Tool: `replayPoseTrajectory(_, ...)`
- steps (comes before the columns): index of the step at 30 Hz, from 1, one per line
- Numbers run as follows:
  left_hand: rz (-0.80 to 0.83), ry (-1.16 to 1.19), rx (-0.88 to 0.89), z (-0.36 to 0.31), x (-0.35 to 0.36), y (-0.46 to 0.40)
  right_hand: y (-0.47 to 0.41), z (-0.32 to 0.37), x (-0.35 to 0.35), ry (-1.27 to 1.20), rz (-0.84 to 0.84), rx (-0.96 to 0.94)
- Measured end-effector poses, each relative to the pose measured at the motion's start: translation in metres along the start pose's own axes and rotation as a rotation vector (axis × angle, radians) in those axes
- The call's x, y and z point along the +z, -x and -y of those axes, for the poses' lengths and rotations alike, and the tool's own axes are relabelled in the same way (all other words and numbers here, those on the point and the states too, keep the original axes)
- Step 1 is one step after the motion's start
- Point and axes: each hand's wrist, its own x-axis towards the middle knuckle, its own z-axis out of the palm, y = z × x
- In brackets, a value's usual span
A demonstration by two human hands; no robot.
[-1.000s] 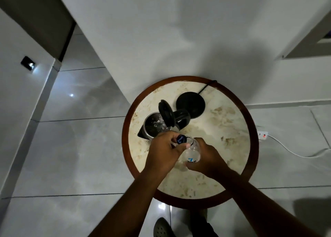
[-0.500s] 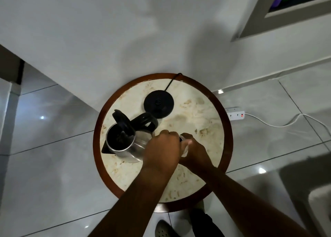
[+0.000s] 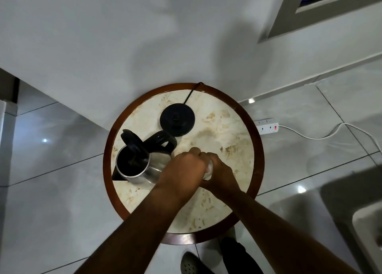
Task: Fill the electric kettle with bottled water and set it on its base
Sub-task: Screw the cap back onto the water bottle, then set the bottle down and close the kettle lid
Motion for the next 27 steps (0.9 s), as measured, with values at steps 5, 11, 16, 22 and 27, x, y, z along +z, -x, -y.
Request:
replayPoseTrajectory(5, 0.002, 0.028, 0.188, 0.015, 0.001, 0.000, 0.002, -0.003, 0.000, -0.047, 0.043, 0.119)
replayPoseTrajectory(11, 0.009, 0.485, -0.243, 0.038, 0.047, 0.050, 0.007, -0.017, -0.014, 0.016, 0.248, 0.236)
replayPoseTrajectory(16, 0.345, 0.444, -0.526, 0.073, 0.110, 0.114, -0.012, -0.018, -0.054, 0.234, 0.251, 0.300)
replayPoseTrajectory(22, -0.159, 0.857, -0.763, 0.123, 0.105, 0.121, -0.094, 0.079, -0.067, 0.174, 0.234, 0.121)
replayPoseTrajectory(27, -0.388, 1.014, -0.665, 0.134, 0.088, 0.094, -0.130, 0.143, -0.015, 0.294, 0.617, 0.035)
